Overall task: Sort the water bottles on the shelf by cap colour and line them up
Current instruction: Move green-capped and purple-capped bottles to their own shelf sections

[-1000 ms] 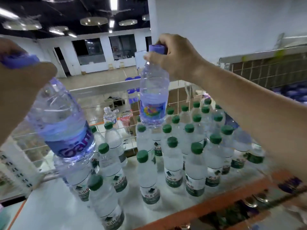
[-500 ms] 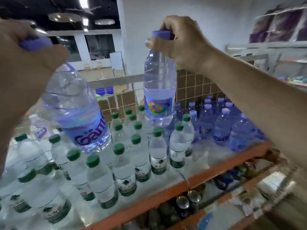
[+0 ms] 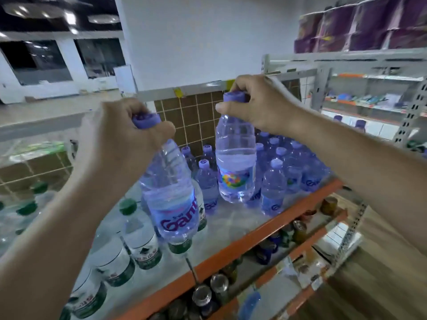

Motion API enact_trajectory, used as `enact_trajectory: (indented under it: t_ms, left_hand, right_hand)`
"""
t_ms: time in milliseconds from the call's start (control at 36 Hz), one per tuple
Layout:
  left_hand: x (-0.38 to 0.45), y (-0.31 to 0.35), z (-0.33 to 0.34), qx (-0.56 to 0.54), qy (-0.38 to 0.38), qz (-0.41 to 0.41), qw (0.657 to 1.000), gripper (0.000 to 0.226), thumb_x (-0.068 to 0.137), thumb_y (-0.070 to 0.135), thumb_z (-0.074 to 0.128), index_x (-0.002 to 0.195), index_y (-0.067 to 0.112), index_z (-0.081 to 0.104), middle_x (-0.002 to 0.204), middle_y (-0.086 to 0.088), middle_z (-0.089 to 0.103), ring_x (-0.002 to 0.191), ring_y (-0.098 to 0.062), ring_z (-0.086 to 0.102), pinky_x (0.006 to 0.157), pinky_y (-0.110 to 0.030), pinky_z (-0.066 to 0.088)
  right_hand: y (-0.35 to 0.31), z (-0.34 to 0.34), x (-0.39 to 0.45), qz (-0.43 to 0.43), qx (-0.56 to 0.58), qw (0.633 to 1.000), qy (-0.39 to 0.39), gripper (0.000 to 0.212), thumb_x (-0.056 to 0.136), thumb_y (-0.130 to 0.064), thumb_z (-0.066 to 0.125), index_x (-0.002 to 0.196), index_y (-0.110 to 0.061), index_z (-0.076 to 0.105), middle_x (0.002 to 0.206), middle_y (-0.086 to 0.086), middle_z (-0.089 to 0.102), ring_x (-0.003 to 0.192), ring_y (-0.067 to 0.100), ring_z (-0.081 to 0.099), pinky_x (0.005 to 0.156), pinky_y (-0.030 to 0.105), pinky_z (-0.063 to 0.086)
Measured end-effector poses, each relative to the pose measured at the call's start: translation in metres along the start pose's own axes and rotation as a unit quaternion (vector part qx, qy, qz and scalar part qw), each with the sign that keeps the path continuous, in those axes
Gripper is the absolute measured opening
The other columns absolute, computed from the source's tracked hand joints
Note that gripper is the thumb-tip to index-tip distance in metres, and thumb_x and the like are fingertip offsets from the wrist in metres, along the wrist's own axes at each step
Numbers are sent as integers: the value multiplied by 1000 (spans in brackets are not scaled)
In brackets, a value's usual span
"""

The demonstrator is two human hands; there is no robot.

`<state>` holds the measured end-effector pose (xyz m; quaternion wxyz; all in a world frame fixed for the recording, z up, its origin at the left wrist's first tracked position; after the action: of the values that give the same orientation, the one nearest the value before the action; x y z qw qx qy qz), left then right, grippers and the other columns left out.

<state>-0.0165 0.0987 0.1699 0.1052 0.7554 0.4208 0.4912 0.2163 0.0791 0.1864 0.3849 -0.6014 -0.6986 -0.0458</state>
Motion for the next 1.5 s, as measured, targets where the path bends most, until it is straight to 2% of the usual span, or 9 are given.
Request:
enact_trajectory:
  t_ms: [111,222,417,583,722,889,1028,1167,1500]
  left_hand:
    - [-5,7,45,15,-51,10,999,35,57,54,55,69,22,55,52,0,50,60,-34,56,62,-47,52]
    - [-9,1,89,105,-96,31,989,32,75,42,66,69,14,53,61,0,56,68,-30,56,62,-38,48]
    - [-11,-17,155,177,-178,0,968,37,83,48,56,71,18,37,66,1,53,76,-29,56,58,-33,37]
    - [-18,-34,191,249,-262,-6,933,33,91,51,44,79,23,31,71,4,50,75,-27,56,54,-32,34]
    - [-23,-45,219,248,-302,-52,919,30,92,48,43,80,23,32,77,2,49,85,-28,58,64,-34,44]
    - [-28,-46,243,247,-309,-111,912,19,95,43,42,91,26,37,93,2,49,91,-28,58,73,-37,49]
    - [-25,-40,257,280,-295,-118,906,13,98,39,40,100,26,38,97,1,45,95,-28,58,72,-35,46]
    - [-20,-49,270,283,-292,-106,907,29,100,31,39,127,22,41,109,-3,44,100,-27,57,80,-37,46]
    - [-45,-47,276,335,-209,-169,903,66,100,21,42,153,30,4,133,-6,40,121,-27,46,87,-33,42]
  right_hand:
    - [36,6,-5,36,-33,998,-43,36,80,-54,68,77,-19,58,64,-8,51,59,13,45,63,33,43]
    - [65,18,-6,63,-67,991,-98,36,75,-58,69,80,-23,60,65,-9,54,65,15,51,67,36,46]
    - [111,51,-9,82,-162,961,-207,35,75,-57,70,72,-29,49,70,-7,52,68,15,50,52,29,33]
    - [135,73,-15,67,-191,945,-258,39,78,-53,69,98,-20,62,82,-6,54,79,21,50,64,31,34]
    - [151,84,-14,16,-220,930,-294,31,81,-50,64,90,-21,56,73,-6,50,73,20,45,51,29,27]
    - [171,92,-13,-52,-223,916,-331,29,83,-45,61,93,-18,57,84,-2,54,73,23,49,50,26,24]
    - [186,91,-10,-97,-202,910,-348,26,84,-40,61,87,-19,47,74,-4,45,72,24,45,49,28,23]
    - [197,93,-8,-110,-172,900,-386,23,85,-36,60,90,-19,45,74,-5,44,72,21,42,50,30,26]
    - [198,105,-3,-157,-156,886,-408,15,87,-31,52,89,-19,44,74,-6,42,76,21,45,54,28,26]
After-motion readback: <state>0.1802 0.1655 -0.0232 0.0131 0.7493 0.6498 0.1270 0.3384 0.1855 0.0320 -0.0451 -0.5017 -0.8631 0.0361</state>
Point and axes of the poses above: each hand's wrist, its own x-axis towards the middle knuckle, its own z-axis out of the palm, y = z × x, the point moved 2 cm from there along x, towards the middle knuckle
